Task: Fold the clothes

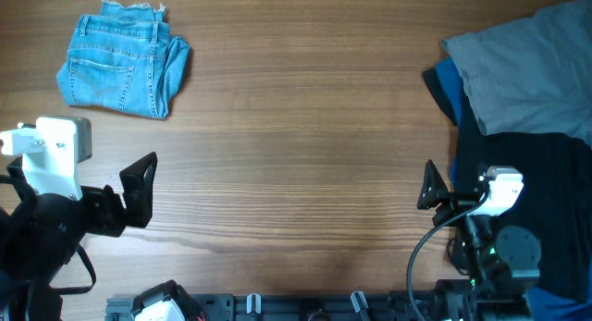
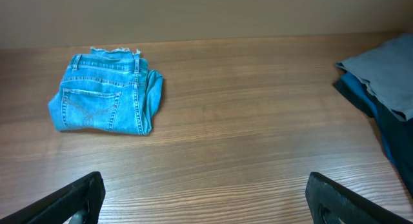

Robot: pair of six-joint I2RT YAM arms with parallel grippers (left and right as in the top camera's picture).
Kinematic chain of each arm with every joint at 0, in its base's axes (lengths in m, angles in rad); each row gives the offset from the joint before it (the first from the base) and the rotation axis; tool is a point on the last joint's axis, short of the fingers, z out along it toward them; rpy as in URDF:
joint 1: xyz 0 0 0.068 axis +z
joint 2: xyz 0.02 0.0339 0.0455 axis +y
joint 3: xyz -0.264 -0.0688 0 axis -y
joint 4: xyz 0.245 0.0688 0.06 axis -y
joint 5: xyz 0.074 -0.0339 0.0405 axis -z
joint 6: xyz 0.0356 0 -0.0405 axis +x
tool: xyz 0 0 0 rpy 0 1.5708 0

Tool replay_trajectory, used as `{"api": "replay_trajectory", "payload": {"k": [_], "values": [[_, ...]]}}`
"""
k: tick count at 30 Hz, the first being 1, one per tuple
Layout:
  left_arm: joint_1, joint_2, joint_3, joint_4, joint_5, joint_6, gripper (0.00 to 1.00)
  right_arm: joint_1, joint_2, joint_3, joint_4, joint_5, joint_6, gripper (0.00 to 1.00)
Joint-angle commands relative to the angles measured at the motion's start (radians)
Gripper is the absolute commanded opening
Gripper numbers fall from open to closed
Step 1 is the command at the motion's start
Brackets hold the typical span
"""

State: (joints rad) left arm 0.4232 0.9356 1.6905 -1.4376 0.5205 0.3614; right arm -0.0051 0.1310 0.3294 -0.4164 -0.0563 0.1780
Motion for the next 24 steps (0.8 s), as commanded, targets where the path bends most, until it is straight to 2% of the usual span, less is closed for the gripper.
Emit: {"api": "replay_trajectory", "payload": {"k": [1,5,9,24], "values": [[-0.007,0.0,0.002,0.0,0.005,0.017,1.0,-0.034,-0.132,-0.089,0.047,-0.002,0.006,1.0],[-0.007,0.0,0.002,0.0,0.005,0.017,1.0,-0.035,-0.128,-0.249,0.234,-0.002,0.009,1.0],[-0.007,0.0,0.002,0.0,0.005,0.017,1.0,-0.035,-0.128,-0.29,0.347,-0.001,0.008,1.0],[-0.007,0.0,0.002,0.0,0.005,0.017,1.0,-0.035,-0.128,-0.291,0.35,-0.002,0.008,1.0]]}}
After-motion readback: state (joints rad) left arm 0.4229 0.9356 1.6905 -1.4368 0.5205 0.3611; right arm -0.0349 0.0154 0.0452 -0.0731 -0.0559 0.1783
